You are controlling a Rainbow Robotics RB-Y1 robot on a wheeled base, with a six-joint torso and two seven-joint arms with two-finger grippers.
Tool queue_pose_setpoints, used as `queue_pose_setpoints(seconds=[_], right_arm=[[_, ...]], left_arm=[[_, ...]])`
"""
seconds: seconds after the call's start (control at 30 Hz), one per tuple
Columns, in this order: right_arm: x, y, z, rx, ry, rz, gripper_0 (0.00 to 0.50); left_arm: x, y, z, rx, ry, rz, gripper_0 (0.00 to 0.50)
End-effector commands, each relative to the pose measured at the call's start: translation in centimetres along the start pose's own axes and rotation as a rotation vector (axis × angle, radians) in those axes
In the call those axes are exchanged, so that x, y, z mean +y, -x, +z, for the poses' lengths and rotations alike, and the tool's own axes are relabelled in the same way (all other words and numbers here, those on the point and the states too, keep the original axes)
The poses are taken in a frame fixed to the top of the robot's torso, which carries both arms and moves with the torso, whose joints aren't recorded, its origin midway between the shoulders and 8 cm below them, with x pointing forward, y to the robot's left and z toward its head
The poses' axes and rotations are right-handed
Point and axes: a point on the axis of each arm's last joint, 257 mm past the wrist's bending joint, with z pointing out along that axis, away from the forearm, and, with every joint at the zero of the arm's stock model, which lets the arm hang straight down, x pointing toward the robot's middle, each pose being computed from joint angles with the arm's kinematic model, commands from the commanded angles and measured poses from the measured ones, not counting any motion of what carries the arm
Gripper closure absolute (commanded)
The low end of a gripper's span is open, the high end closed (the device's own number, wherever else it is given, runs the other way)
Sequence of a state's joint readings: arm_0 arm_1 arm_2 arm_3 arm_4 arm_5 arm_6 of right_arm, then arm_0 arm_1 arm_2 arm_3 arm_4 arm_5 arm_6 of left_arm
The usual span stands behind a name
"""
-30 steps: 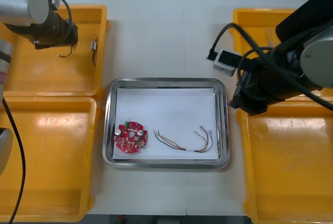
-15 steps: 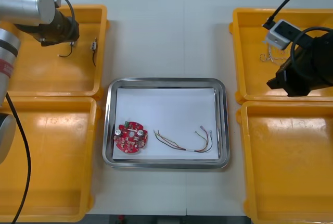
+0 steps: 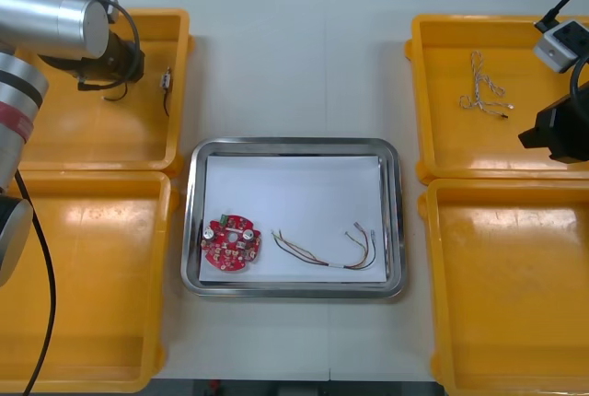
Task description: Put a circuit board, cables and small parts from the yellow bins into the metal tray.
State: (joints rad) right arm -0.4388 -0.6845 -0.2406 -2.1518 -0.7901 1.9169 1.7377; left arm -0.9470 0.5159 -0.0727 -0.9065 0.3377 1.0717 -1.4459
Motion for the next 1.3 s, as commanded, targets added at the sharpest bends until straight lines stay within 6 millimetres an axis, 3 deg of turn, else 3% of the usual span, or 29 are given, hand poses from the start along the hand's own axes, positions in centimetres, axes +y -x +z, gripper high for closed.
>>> queue_pose_setpoints(seconds=[0.03,0.3,0.37,0.4,0.43,0.47,0.6,0.7,1.0,1.3], right_arm=[[-3.2,-0.8,-1.2,0.012,-0.072,0.105,0.000],[-4.6,-1.2,-0.7,0.041,-0.085,0.152,0.000],[-4.9,-1.0,-0.7,0.043,-0.086,0.161,0.000],[-5.2,-0.9,-0.6,0.045,-0.085,0.171,0.000],[-5.2,-1.0,-0.5,0.046,-0.084,0.174,0.000],[-5.5,-0.8,-0.4,0.050,-0.079,0.184,0.000],[-5.9,-0.3,0.1,0.066,-0.084,0.193,0.000],[-6.4,-0.2,0.6,0.091,-0.108,0.196,0.000],[-6.7,0.5,2.0,0.132,-0.087,0.219,0.000],[-7.5,3.4,4.0,0.107,-0.108,0.239,0.000]], left_arm=[[-3.2,3.1,-1.0,-0.059,-0.043,0.095,0.000],[-3.9,2.6,-0.7,-0.049,-0.054,0.090,0.000],[-3.9,2.4,-0.6,-0.045,-0.055,0.087,0.067],[-4.0,2.3,-0.5,-0.041,-0.055,0.087,0.144],[-4.0,2.2,-0.5,-0.040,-0.055,0.088,0.174],[-4.1,2.1,-0.4,-0.038,-0.058,0.086,0.236],[-4.1,2.0,-0.4,-0.037,-0.054,0.091,0.317],[-4.2,1.8,-0.3,-0.032,-0.057,0.089,0.494],[-4.2,1.0,-0.9,0.012,-0.066,0.096,0.500],[-3.5,0.3,-3.5,0.065,-0.070,0.111,0.500]])
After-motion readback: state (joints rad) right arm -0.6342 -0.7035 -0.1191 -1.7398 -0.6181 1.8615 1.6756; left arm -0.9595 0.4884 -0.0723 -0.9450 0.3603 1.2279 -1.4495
